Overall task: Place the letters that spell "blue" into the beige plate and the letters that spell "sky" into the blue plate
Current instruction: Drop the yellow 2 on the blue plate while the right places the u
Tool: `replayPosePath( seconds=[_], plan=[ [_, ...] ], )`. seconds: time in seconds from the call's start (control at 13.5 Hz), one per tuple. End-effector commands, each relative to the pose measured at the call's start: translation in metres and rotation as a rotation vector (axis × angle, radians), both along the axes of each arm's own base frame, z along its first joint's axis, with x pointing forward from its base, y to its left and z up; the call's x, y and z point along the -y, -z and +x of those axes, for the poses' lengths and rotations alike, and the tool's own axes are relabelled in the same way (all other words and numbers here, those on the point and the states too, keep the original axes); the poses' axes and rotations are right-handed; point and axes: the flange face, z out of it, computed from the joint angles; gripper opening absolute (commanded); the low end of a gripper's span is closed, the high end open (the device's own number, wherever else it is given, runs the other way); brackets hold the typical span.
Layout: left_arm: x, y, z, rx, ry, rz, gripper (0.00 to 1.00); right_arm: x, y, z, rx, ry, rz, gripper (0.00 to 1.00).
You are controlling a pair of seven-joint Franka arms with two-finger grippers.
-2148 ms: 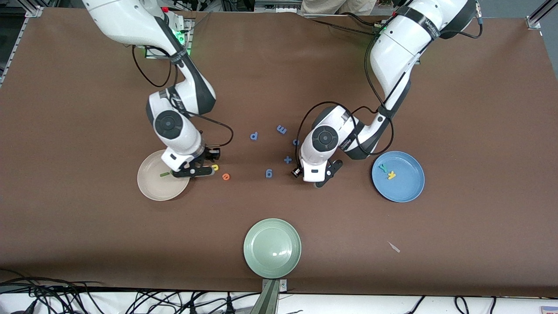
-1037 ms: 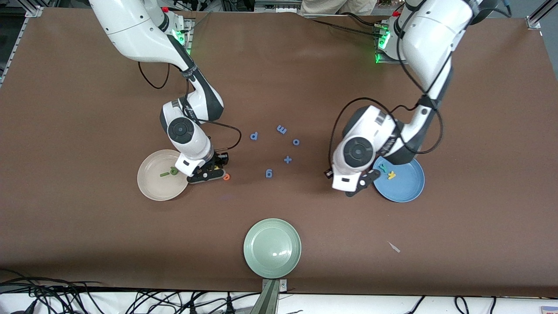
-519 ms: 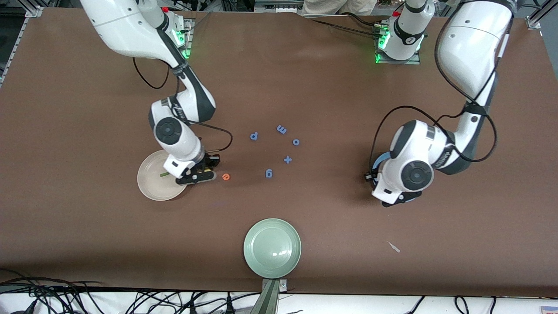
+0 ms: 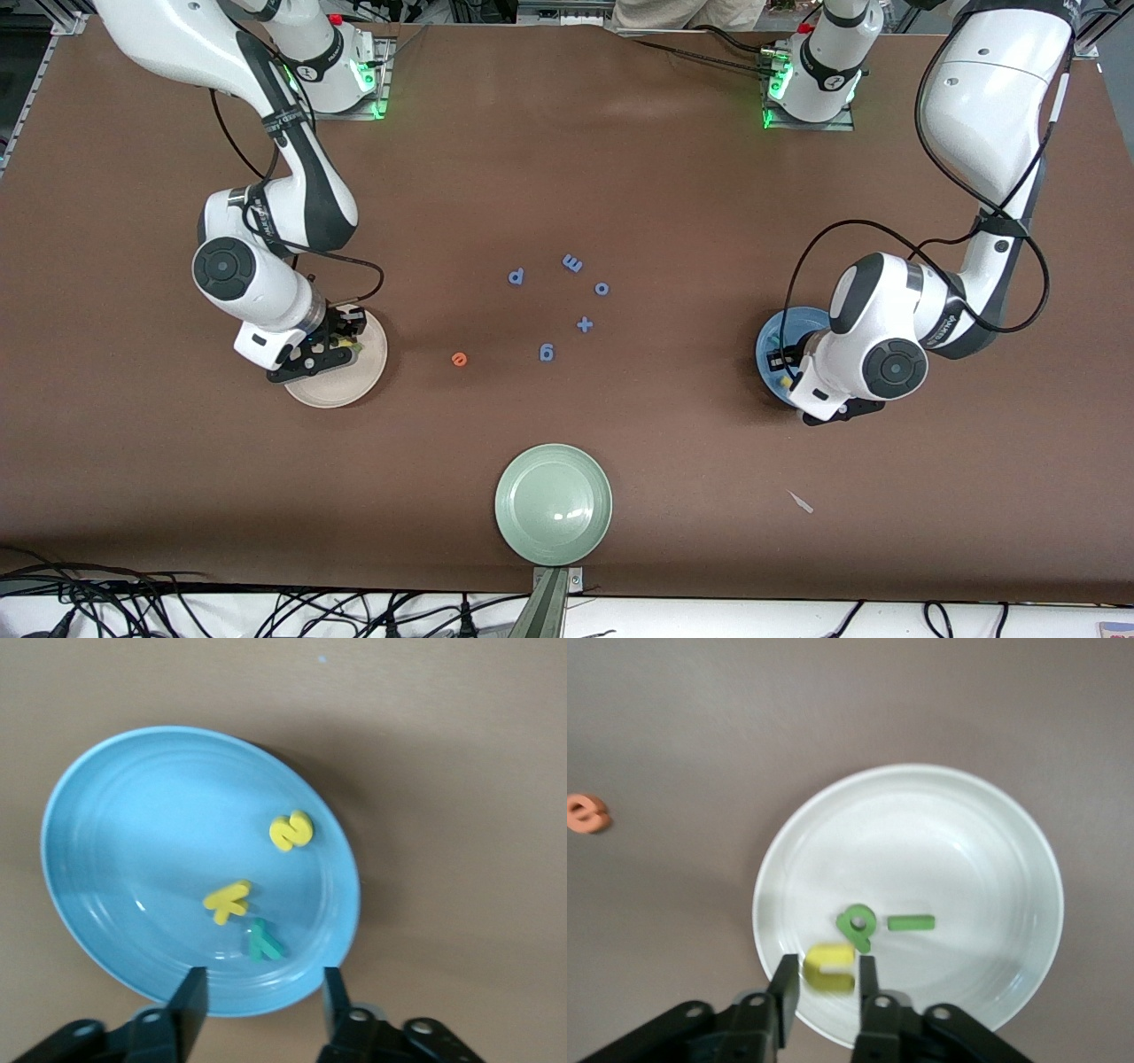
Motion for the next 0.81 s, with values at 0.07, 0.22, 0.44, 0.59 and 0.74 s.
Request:
replayPosePath(
  seconds=[0.07, 0.22, 0.44, 0.59, 0.74],
  plan=[
    [0.018, -0.058, -0.004, 0.039, 0.039, -0.01, 1.0, -0.021, 0.003, -0.009, -0.001, 0.083, 0.011, 0.53],
    [0.025, -0.098, -0.01, 0.069, 0.062, -0.007, 1.0, -0.048, 0.002, -0.01, 0.005, 0.165, 0.026, 0.53],
    [0.042, -0.151, -0.025, 0.104, 0.108, -0.008, 1.0, -0.1, 0.015, -0.002, 0.008, 0.288, 0.042, 0.53],
    [0.042, -0.191, -0.031, 0.105, 0.192, -0.023, 1.0, -0.133, 0.024, 0.001, 0.017, 0.35, 0.059, 0.53],
    [0.035, -0.232, -0.039, 0.088, 0.257, -0.053, 1.0, -0.154, 0.032, 0.002, 0.038, 0.38, 0.076, 0.53]
  ],
)
